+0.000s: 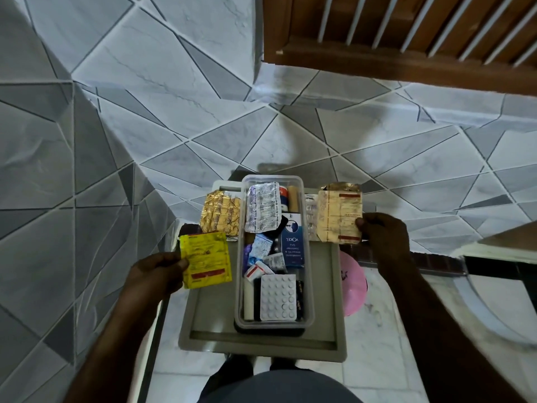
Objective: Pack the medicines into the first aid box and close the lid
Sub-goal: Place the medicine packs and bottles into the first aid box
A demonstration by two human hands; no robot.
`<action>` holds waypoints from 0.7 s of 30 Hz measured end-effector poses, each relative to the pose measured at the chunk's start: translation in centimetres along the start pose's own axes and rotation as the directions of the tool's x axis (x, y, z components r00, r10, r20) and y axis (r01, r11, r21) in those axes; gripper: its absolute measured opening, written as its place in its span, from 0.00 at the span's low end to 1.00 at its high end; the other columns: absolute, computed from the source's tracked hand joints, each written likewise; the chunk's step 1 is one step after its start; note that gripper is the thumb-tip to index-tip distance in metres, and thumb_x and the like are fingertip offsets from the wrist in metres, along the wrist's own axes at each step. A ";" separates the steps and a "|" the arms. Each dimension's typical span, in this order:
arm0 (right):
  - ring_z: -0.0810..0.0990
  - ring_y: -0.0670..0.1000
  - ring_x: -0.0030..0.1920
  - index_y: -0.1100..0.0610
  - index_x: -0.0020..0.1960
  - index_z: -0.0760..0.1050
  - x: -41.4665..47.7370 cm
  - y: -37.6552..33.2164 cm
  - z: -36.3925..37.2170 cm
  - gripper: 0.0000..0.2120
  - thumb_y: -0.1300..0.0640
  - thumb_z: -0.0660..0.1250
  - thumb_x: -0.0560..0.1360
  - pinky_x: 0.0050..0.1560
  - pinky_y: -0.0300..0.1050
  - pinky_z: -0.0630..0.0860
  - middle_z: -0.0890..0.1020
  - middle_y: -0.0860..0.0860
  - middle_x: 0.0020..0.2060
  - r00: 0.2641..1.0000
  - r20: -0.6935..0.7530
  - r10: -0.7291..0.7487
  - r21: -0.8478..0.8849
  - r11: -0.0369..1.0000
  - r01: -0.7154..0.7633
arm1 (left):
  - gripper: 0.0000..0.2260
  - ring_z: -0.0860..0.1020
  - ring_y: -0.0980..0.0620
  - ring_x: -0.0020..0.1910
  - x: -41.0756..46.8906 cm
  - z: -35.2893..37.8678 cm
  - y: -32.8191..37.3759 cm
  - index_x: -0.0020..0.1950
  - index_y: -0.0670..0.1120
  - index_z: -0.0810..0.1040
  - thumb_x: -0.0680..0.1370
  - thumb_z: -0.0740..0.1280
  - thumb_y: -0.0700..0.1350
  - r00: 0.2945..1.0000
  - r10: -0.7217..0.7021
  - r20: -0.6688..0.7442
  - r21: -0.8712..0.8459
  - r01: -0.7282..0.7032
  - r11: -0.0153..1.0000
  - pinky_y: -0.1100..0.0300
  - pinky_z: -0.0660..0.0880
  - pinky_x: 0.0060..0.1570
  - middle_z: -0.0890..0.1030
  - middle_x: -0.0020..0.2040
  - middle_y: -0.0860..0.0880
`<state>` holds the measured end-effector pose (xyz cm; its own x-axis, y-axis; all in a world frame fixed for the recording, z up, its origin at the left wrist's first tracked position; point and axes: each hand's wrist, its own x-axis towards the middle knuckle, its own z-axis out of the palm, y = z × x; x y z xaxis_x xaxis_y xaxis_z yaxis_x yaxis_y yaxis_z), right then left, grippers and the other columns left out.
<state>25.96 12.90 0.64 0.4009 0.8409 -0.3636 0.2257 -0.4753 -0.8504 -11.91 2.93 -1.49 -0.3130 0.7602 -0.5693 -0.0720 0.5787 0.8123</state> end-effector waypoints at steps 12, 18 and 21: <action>0.84 0.53 0.38 0.61 0.48 0.80 -2.7 -4.4 6.3 0.05 0.66 0.66 0.75 0.34 0.42 0.78 0.85 0.58 0.43 0.961 0.247 -0.120 0.073 0.992 0.105 | 0.05 0.79 0.50 0.35 -3.6 8.2 -0.8 0.41 0.49 0.82 0.73 0.73 0.39 0.974 0.105 0.202 0.394 -0.179 0.902 0.51 0.79 0.43 0.82 0.36 0.48; 0.85 0.57 0.43 0.50 0.41 0.81 -1.5 -3.2 10.6 0.02 0.54 0.70 0.69 0.45 0.59 0.82 0.86 0.54 0.44 0.953 0.282 -0.114 -0.091 0.985 0.144 | 0.05 0.79 0.57 0.36 -4.2 9.3 -1.1 0.47 0.47 0.81 0.73 0.74 0.44 0.966 0.220 0.133 0.554 -0.257 0.792 0.72 0.73 0.36 0.82 0.39 0.51; 0.84 0.54 0.44 0.49 0.44 0.80 -0.2 -2.2 11.8 0.07 0.51 0.70 0.65 0.46 0.58 0.82 0.85 0.51 0.44 0.953 0.266 -0.142 -0.187 0.963 0.196 | 0.06 0.77 0.62 0.35 -4.8 9.7 -1.0 0.50 0.49 0.79 0.74 0.72 0.45 0.946 0.297 0.128 0.625 -0.310 0.717 0.76 0.70 0.30 0.81 0.41 0.54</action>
<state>14.94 16.80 -1.93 0.1138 0.9382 -0.3268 0.4620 -0.3412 -0.8186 -1.20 1.56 -0.84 -0.1965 0.9291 -0.3133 0.6369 0.3639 0.6797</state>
